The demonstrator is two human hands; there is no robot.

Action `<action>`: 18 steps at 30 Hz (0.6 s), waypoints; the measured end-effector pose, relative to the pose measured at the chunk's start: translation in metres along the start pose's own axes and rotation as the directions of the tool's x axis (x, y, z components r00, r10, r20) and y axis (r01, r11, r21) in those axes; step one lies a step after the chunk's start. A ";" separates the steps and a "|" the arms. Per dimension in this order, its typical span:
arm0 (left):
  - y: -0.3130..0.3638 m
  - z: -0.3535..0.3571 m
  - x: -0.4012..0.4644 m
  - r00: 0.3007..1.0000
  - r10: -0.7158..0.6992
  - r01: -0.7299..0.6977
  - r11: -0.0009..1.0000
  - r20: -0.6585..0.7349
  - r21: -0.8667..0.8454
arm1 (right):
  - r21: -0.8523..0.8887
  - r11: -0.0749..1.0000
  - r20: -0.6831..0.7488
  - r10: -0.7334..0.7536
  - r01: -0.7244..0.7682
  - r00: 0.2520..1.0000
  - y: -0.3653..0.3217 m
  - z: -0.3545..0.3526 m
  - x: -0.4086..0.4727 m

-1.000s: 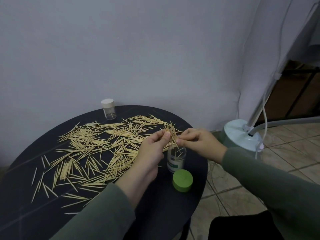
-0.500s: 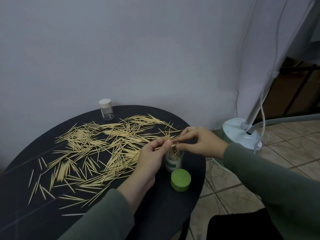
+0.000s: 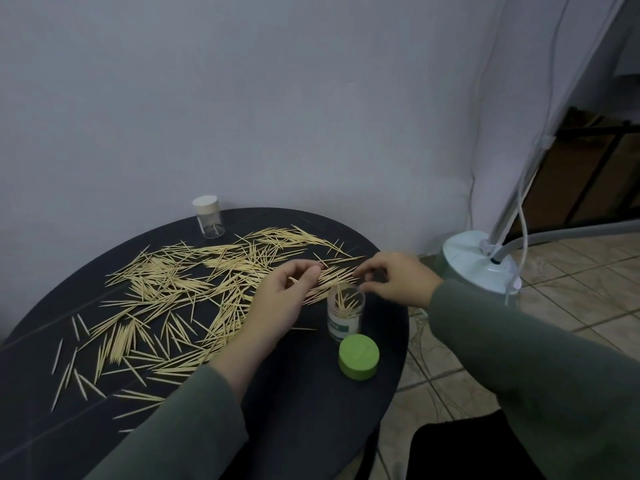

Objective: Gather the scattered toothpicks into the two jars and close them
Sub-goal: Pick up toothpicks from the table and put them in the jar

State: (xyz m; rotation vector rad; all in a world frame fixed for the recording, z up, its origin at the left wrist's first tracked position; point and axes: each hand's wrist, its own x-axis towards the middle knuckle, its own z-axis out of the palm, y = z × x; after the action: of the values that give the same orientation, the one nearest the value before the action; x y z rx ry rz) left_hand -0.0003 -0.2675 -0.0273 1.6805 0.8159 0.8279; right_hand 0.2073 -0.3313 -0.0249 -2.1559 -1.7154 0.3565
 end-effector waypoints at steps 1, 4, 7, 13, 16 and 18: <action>-0.001 -0.003 0.001 1.000 0.015 -0.016 0.999 0.017 0.052 | -0.032 0.999 0.027 0.019 -0.018 0.999 0.000 0.001 0.002; -0.004 -0.007 0.003 0.998 0.054 -0.058 0.990 0.038 0.125 | -0.095 0.995 0.090 0.031 -0.022 0.995 -0.004 0.002 0.008; -0.008 -0.012 0.008 0.991 0.070 -0.102 0.949 0.117 0.298 | -0.157 0.988 0.112 0.021 -0.003 0.993 -0.010 0.004 0.013; -0.015 -0.033 0.019 0.930 -0.186 -0.162 0.569 0.317 0.806 | -0.181 0.984 0.075 0.009 0.004 0.997 -0.016 0.015 0.023; -0.018 -0.031 0.018 0.948 -0.154 -0.140 0.587 0.280 0.797 | -0.143 0.990 0.031 -0.011 0.015 0.999 -0.018 0.022 0.027; -0.021 -0.027 0.017 0.966 -0.096 -0.140 0.584 0.240 0.799 | -0.137 0.990 -0.007 -0.019 0.018 1.000 -0.018 0.026 0.029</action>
State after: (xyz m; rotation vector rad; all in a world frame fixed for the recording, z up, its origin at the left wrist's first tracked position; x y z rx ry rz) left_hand -0.0159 -0.2351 -0.0392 2.5567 1.0767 0.1826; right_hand 0.1875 -0.2959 -0.0403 -2.2312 -1.8021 0.2307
